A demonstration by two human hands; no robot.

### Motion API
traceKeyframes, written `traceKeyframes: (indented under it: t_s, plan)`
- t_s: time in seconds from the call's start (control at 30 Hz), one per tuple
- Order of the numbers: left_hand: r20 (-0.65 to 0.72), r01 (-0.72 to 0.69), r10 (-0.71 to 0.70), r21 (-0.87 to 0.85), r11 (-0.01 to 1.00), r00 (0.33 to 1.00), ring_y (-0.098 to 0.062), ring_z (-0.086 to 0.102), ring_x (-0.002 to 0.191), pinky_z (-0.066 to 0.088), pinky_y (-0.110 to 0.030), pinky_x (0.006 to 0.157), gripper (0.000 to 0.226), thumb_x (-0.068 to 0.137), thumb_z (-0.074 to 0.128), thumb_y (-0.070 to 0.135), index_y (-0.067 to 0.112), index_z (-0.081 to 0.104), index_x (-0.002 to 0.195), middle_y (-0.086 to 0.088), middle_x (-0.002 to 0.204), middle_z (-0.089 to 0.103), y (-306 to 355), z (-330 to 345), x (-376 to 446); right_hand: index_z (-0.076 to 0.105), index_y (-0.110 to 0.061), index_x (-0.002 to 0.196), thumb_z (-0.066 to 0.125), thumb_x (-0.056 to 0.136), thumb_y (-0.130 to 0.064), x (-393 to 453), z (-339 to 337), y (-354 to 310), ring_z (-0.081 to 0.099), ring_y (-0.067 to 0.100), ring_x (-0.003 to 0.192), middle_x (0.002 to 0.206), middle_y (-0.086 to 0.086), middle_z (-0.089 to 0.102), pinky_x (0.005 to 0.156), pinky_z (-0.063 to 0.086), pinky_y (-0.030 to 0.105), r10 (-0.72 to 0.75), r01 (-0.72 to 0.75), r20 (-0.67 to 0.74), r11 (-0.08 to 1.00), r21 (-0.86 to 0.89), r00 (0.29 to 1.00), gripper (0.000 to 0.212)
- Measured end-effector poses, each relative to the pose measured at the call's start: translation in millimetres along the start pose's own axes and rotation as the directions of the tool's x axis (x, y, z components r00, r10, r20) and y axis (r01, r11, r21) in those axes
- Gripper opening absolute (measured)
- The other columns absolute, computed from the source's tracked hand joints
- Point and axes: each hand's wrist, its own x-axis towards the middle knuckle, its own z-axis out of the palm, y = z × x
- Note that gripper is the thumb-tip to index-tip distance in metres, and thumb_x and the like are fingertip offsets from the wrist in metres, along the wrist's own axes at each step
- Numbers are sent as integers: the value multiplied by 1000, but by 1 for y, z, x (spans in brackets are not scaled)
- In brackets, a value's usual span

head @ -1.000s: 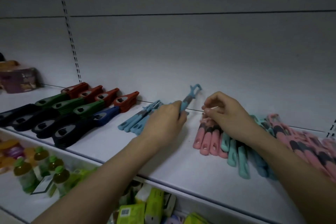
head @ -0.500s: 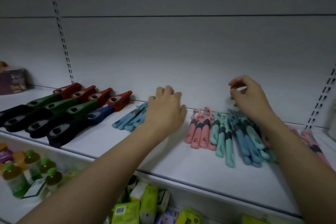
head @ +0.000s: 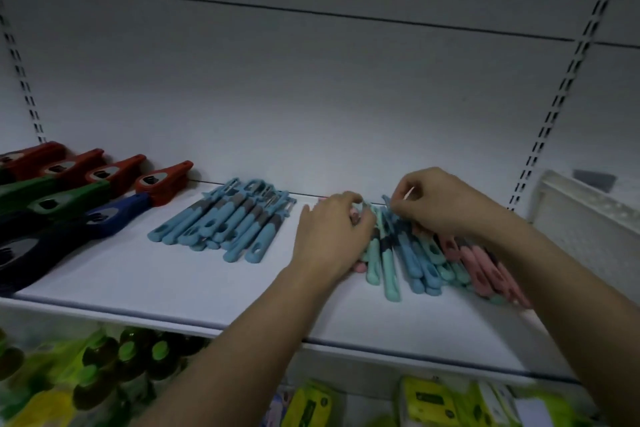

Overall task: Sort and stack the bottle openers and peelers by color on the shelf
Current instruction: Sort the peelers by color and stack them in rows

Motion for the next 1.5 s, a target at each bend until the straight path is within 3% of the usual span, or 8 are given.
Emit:
traceKeyframes:
  t_s: [0.1, 0.3, 0.73, 0.97, 1.07, 1.17, 1.4, 1.5]
  plan:
    - [-80, 42, -42, 2, 999, 996, -23, 61, 104, 47, -36, 88, 31, 96, 46, 37, 23, 68, 114, 0, 114, 69, -3, -6, -1, 60, -9, 78, 58, 94, -31, -1, 12, -18, 61, 22, 71, 81, 7, 64, 63, 46, 28, 54, -36, 67, 967, -251, 996, 28]
    - [214, 39, -55, 78, 996, 975, -20, 56, 95, 41, -32, 75, 34, 96, 41, 49, 30, 63, 112, 4, 115, 65, -11, -1, -3, 55, -10, 104, 64, 90, -37, -8, 25, -17, 51, 24, 85, 105, 10, 62, 71, 40, 27, 179, -118, 65, 840, -530, 982, 32]
    - [370, -60, 115, -156, 986, 922, -30, 58, 110, 39, -25, 88, 30, 100, 44, 12, -4, 65, 114, -17, 123, 62, -8, -8, -8, 52, -11, 81, 74, 83, -27, -9, 13, -10, 59, 19, 60, 80, 6, 60, 45, 52, 24, 339, -300, 76, 900, -315, 938, 28]
    - [290, -20, 103, -275, 961, 951, -25, 68, 68, 56, -33, 62, 23, 100, 45, 12, 12, 64, 112, -14, 94, 69, -10, -5, -7, 72, 2, 94, 75, 80, -35, -6, -25, 8, 71, 31, 83, 90, 18, 75, 84, 59, 49, 383, -395, 161, 918, 47, 910, 40]
    - [210, 133, -27, -514, 847, 977, -20, 62, 46, 48, -27, 39, 19, 103, 46, 21, 23, 62, 111, -14, 81, 67, -6, -9, -7, 71, 3, 98, 73, 85, -28, -9, -31, 7, 71, 34, 87, 97, 22, 74, 87, 58, 48, 336, -363, 140, 888, 284, 931, 34]
    - [258, 282, -132, -732, 620, 957, -14, 68, 62, 56, -29, 59, 20, 102, 50, 31, 20, 66, 97, -19, 92, 70, -1, -13, -2, 69, 0, 100, 70, 89, -21, -8, -18, -6, 67, 18, 70, 91, 15, 71, 64, 58, 29, 230, -246, 94, 838, 487, 969, 23]
    - [584, 585, -32, -809, 55, 811, -29, 69, 80, 61, -40, 62, 33, 105, 44, 25, 2, 53, 126, -17, 92, 69, 0, -27, 1, 66, -2, 106, 54, 101, -19, -2, 3, -46, 66, 15, 65, 96, 18, 71, 56, 53, 19, 12, -93, 249, 944, 317, 968, 21]
    - [600, 602, -76, -798, 18, 797, -32, 71, 82, 60, -36, 57, 29, 105, 43, 16, -1, 45, 128, -20, 105, 70, -4, -26, 6, 65, 3, 103, 49, 103, -20, 4, -9, -43, 67, 20, 62, 92, 17, 70, 56, 55, 24, 68, -124, 177, 935, 333, 982, 28]
